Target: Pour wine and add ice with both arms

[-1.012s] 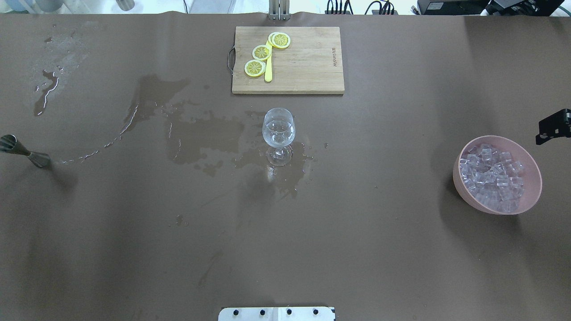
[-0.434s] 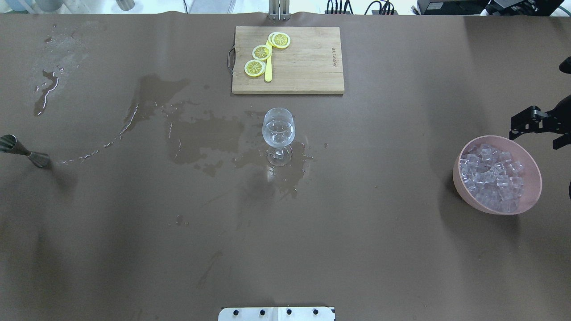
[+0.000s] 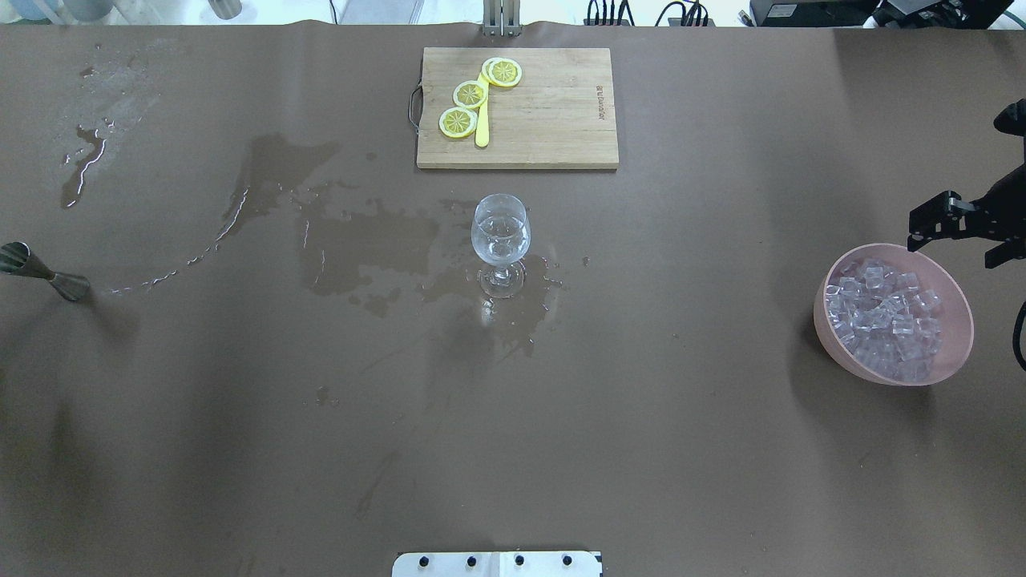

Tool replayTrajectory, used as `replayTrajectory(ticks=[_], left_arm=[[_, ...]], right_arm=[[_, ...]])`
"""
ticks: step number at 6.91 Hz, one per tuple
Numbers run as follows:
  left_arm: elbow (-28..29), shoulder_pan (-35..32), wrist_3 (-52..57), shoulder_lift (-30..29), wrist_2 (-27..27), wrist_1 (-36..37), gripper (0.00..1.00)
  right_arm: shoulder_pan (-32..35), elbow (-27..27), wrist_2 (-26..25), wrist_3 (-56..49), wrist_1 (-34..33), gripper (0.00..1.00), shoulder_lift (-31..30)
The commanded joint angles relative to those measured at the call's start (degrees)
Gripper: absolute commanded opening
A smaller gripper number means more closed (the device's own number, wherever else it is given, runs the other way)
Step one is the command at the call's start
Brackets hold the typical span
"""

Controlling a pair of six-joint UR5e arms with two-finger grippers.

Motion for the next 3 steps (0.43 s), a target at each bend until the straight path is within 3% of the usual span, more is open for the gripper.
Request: replayTrajectory(ticks=[1, 2, 3], left_arm=[[0.48, 5.16, 0.19, -0.25, 4.0, -3.5, 0.98], [0.48, 9.38, 0.02, -0.86, 8.56, -4.12, 0.98], [0.48, 10.55, 0.1, -1.12, 9.13, -4.13, 0.98]], right_arm=[[-0.12, -3.83, 0.06, 0.53, 1.72, 1.0, 2.39], [-0.64, -5.51, 0.06, 2.71, 1.9, 1.0, 4.4], [-0.74, -6.22, 0.06, 3.08, 1.9, 1.0, 5.03]])
